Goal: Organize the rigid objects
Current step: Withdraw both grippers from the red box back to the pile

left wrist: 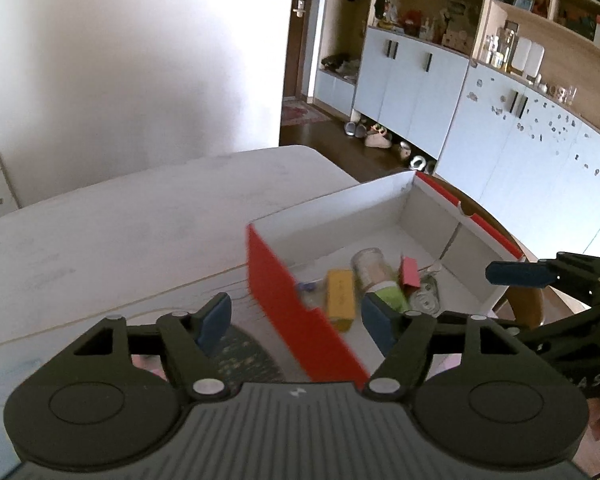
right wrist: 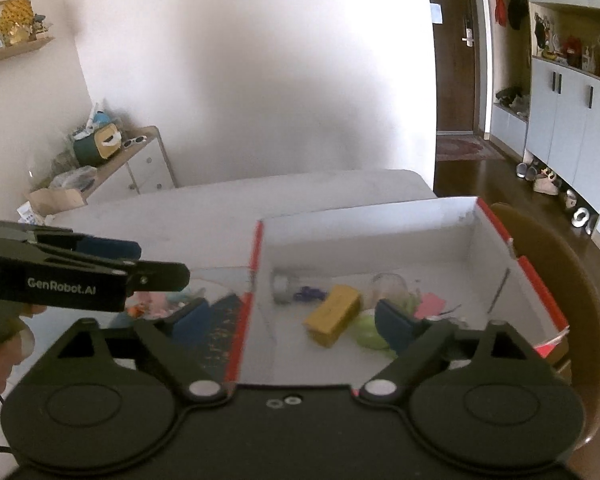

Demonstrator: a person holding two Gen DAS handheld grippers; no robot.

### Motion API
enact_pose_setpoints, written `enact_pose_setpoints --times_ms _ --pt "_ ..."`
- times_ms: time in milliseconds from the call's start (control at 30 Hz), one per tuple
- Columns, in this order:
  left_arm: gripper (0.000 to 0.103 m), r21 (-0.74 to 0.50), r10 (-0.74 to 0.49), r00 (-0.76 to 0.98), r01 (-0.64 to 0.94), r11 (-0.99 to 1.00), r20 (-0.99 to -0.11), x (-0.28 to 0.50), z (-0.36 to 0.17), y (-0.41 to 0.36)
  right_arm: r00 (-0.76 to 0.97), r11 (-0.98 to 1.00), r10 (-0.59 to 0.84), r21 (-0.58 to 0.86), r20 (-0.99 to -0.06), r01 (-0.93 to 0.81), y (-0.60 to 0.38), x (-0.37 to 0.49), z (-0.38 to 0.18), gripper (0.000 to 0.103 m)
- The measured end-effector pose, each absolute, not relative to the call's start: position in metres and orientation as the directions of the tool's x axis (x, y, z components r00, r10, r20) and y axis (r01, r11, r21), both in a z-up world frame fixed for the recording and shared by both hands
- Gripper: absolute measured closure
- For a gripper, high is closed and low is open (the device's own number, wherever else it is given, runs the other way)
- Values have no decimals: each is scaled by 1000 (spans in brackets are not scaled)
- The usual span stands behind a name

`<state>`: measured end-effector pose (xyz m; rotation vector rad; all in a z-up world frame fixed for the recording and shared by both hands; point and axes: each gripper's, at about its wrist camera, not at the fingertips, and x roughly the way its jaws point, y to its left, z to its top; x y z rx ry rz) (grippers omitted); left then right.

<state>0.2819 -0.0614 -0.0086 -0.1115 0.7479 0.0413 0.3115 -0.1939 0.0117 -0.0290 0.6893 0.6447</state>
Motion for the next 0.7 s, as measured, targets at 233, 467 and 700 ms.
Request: enact_pose_setpoints --times_ms 233,467,700 --pt "25 -101 13 749 -107 989 -662 242 -6 -21 591 799 558 186 -582 -571 -159 281 16 3" --pt "20 -87 35 769 -116 989 -638 201 -8 15 578 788 570 188 -583 -587 -122 257 17 1" --pt "20 -104 61 773 -162 981 -631 166 -21 59 568 797 555 193 -608 -572 -93 249 6 1"
